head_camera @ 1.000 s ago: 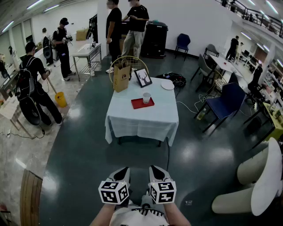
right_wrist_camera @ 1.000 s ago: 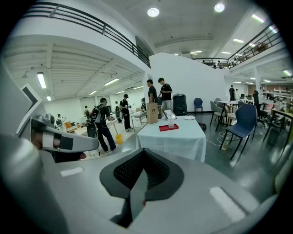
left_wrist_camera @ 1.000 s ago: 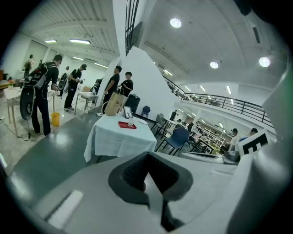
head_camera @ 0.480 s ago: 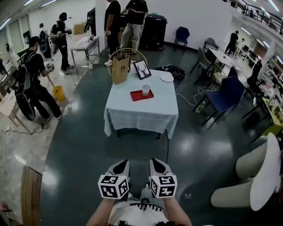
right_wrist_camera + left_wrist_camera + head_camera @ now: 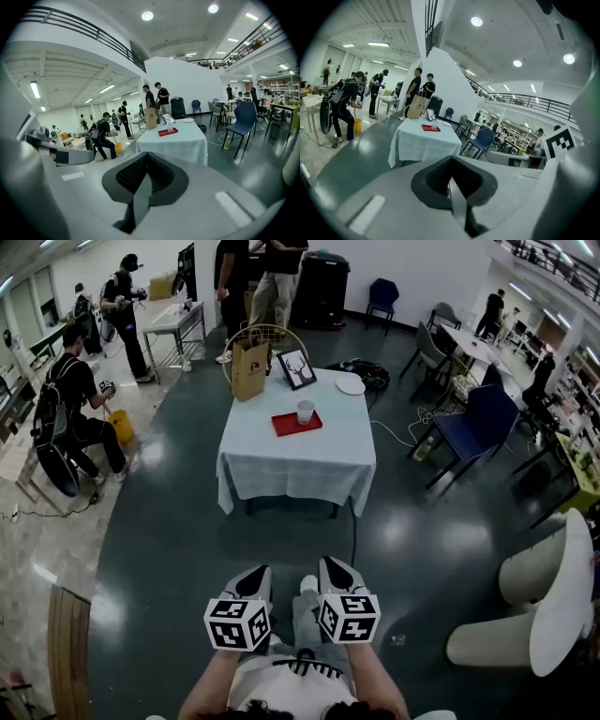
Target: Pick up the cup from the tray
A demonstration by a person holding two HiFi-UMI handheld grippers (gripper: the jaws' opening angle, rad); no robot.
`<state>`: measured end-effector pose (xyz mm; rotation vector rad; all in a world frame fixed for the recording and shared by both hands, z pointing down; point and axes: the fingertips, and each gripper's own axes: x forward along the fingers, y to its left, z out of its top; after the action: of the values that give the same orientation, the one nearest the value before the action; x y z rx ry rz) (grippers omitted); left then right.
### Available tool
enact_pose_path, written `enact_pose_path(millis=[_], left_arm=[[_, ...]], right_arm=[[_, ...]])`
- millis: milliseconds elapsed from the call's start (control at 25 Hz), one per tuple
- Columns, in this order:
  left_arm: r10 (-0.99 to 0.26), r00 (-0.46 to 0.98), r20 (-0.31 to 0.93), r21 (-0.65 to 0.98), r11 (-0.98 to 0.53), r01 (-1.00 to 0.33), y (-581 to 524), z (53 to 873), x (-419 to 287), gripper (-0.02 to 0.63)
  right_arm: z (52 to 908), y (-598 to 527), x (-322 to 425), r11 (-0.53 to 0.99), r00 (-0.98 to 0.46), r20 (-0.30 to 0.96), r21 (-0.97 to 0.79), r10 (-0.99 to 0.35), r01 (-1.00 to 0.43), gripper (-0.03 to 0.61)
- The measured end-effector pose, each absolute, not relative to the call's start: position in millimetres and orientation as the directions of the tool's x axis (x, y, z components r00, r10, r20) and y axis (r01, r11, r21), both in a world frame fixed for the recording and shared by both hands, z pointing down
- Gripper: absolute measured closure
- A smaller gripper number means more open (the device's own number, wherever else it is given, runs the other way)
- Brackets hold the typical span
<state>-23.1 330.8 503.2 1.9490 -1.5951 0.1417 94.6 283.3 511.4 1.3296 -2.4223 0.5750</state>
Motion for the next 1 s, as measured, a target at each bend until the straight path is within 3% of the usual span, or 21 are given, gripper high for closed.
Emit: enact_pose_path(millis=[520,1000], left_arm=[[-0.857,0.213,0.469,0.367,-0.030,-0.930,283.2,513.1,-31.4,0.612],[-0.842,0.222,0.492,0.336,-0.051,-0.940,164.2,515.4,-32.5,0.612]], right_arm=[[520.7,221.7,92.5,0.522,-0.536,0.462,-0.173,-0.706,-0.835,0.551],[528.8,98.2,92.9,0.513,-0.533,0.481,-0.185,-0.696,-0.838,0.520]])
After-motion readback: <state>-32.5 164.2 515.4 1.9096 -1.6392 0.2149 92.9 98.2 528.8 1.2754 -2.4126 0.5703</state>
